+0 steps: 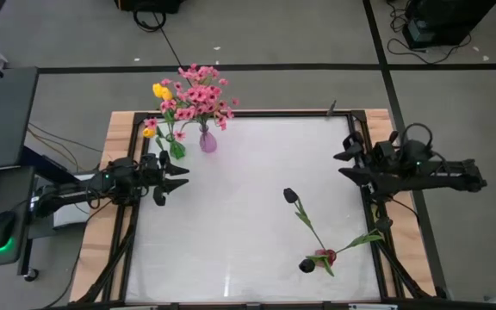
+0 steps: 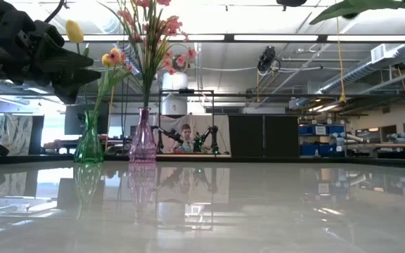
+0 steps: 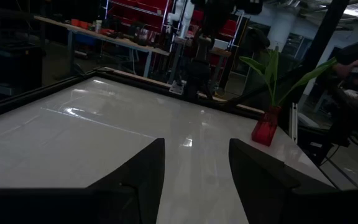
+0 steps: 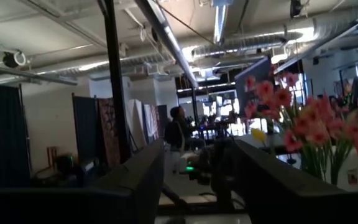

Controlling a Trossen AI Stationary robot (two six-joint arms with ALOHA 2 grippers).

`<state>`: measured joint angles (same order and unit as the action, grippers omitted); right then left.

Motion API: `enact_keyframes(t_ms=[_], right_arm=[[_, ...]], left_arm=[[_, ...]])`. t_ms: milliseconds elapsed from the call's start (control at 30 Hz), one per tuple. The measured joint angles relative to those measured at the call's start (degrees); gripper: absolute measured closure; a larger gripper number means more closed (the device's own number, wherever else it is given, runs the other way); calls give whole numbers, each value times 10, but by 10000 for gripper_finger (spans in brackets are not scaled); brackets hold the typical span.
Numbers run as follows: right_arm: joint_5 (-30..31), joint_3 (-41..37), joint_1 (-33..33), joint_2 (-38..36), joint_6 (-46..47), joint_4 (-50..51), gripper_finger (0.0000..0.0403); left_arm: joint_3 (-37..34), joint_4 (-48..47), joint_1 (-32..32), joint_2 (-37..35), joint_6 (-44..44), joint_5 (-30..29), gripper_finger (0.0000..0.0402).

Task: Sort flowers into vase by color
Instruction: Return to home position

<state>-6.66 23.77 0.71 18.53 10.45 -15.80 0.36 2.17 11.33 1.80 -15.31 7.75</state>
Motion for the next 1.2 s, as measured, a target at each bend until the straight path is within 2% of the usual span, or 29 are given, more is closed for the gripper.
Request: enact_keyframes(t_ms=[333,833,1200], right_arm=[[-5,-112,0,-97,0,0,219],[-9,-227,0,-181,1,1,228],[-23,-234,0,-182,0,84,228]], left_arm=[[0,0,0,0,0,0,218],[0,0,0,0,0,0,218],[0,0,0,0,0,0,218]])
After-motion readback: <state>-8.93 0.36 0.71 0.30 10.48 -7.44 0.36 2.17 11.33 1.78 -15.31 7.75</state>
